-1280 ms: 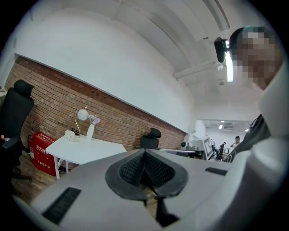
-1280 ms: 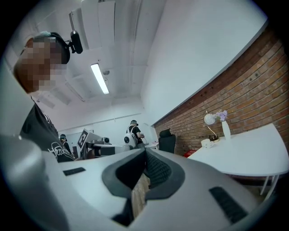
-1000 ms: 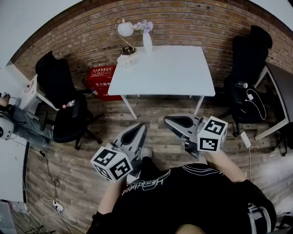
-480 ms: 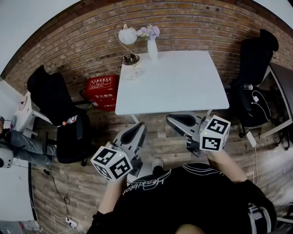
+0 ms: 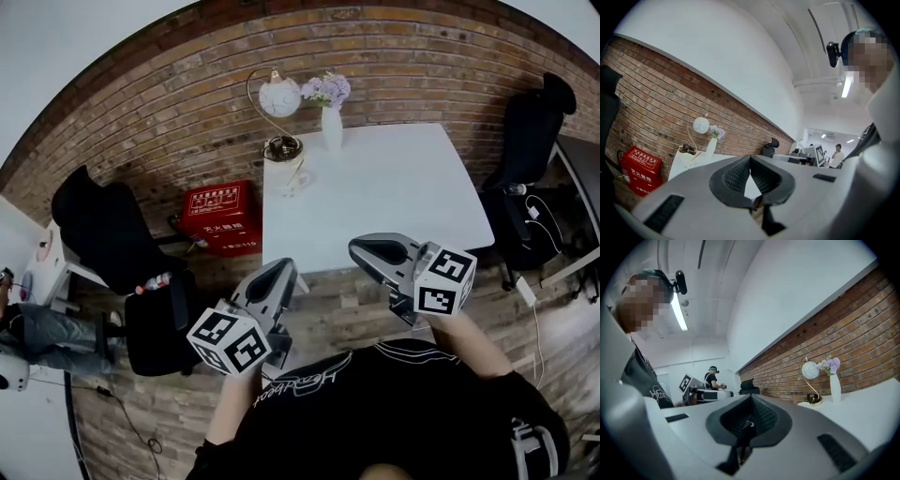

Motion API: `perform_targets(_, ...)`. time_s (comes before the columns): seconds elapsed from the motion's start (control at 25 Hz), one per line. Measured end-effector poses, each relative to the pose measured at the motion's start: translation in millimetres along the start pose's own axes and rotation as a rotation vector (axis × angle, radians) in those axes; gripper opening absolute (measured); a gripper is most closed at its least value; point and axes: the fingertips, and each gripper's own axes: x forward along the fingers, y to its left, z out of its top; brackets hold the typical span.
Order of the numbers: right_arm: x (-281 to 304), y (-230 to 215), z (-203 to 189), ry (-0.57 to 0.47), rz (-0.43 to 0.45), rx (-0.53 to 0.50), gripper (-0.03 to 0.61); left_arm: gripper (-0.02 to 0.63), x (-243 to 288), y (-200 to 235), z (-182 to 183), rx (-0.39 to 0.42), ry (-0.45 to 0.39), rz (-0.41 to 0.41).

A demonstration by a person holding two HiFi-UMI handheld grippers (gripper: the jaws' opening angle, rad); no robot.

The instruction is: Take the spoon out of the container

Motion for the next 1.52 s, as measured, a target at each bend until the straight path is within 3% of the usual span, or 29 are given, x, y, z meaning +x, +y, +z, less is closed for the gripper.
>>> perform_targets(0.28,24.2,-24.8,-5.0,0.02,-0.016,-0.009,-0.003,0.005,6.8,39.0,12.4,-0.008,-0.028,0.017)
perform_targets(0.76,82.6,-99.9,6.8,0.014,0.013,-0.013,-0.003,0.005,60.7,106.1,30.6,0.003,0.009,0.048)
perform_targets(1.2,145.5,-184.1,24.2,0.057,-0.019,-0.022,-0.003,0.005,109.7,187.7,49.5,-0.045,0.028,0.072)
perform_targets(1.52,182.8,-240.2,10.1,0.094,-0.047,0.017,-0.002,0.005,137.6,238.1,39.9,-0.106,0.053,0.079)
